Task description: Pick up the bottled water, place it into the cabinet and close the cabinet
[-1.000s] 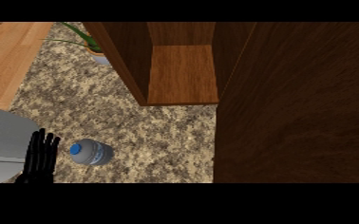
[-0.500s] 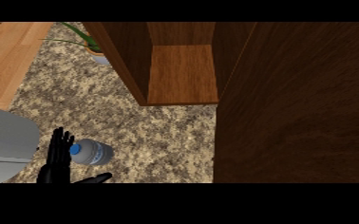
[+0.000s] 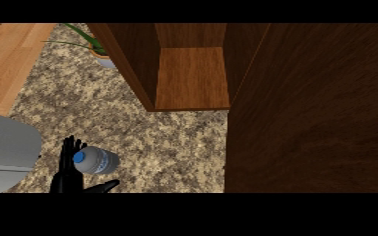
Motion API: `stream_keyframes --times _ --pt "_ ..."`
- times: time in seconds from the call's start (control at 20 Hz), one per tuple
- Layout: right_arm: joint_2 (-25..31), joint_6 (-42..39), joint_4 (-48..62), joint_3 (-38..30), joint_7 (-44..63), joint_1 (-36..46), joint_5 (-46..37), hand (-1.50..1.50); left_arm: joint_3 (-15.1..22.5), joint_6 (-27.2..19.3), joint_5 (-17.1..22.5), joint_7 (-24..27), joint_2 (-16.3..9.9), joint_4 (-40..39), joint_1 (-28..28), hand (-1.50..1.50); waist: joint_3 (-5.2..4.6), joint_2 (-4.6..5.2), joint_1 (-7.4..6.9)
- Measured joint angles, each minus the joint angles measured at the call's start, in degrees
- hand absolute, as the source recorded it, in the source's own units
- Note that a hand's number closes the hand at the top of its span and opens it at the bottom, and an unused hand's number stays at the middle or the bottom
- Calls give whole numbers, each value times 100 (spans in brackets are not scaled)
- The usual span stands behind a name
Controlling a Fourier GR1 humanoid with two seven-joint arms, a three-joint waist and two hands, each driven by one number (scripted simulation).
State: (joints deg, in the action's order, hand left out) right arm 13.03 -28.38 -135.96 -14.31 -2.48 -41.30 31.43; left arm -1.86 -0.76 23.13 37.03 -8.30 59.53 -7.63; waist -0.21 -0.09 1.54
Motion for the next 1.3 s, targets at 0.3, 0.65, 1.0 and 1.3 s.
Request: stream_keyframes --times 0.3,0.65,1.0,1.3 --pt "1 -173 39 -120 -232 -257 108 -150 -39 683 17 563 82 -876 416 150 4 1 -1" --pt "106 -235 60 -324 -376 -466 251 -150 -218 1316 321 841 273 -1348 779 150 18 -4 -32" --pt "281 -206 67 -513 -363 -440 385 -150 -201 1611 325 1052 342 -1386 871 150 15 -2 -71" --pt "290 -257 93 -567 -455 -512 483 -150 -404 1849 333 820 -167 -1869 1478 150 8 10 -26"
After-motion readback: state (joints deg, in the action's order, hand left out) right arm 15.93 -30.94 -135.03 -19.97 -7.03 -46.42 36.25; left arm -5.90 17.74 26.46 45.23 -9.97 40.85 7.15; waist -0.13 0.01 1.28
